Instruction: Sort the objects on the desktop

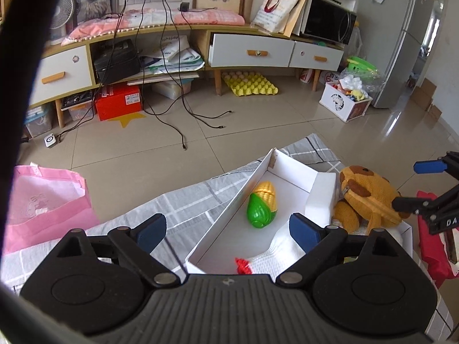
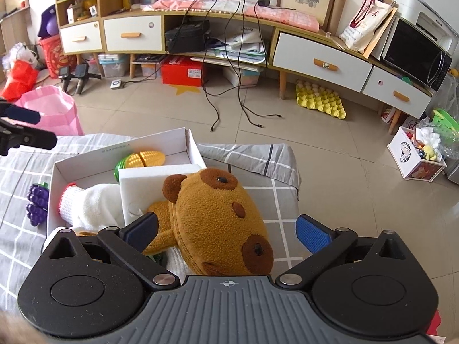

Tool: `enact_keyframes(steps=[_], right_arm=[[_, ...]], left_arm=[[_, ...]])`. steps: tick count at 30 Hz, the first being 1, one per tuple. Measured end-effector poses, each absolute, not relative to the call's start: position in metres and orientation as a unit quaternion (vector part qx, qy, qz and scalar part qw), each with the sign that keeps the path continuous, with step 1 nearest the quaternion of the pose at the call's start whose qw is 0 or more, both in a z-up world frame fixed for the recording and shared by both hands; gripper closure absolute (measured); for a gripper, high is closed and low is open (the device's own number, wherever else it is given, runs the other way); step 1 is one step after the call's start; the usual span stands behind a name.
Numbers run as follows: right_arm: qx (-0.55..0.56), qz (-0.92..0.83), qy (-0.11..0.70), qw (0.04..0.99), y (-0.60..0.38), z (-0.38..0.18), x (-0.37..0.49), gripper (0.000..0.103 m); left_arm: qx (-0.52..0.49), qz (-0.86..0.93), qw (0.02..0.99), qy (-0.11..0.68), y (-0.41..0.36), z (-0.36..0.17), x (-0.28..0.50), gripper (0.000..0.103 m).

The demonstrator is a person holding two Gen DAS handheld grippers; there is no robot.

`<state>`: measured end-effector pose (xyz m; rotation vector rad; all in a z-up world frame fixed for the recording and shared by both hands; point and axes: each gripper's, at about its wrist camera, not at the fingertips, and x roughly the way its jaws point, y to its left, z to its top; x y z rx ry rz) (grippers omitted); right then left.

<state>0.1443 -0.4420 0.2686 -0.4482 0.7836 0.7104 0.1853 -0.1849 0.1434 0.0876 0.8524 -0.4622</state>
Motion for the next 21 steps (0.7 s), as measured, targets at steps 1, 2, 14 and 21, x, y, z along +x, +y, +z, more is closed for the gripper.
enact_keyframes(steps=[1,2,14,21], right_arm=[[-0.210,0.335,0.368,0.841,-0.444,0.272,0.143,0.001],[-0.209,0.335,0.367,0.842,-0.445,0.275,0.142,0.001],[-0.215,0.388,0.361,0.821,-0.425,0.300,0.079,0.001],[-0.233,0.420,0.374,0.794,-0.407,0.290,0.023,0.001]], left_arm=[[0.047,-0.217,0.884,0.410,-0.181,0.143,0.182,0.012],[0.049,-0.214,0.886,0.408,-0.176,0.143,0.176,0.012],[0.020,-0.177,0.887,0.425,-0.125,0.128,0.118,0.009],[0.022,-0.133,0.885,0.445,-0.109,0.130,0.082,0.005]])
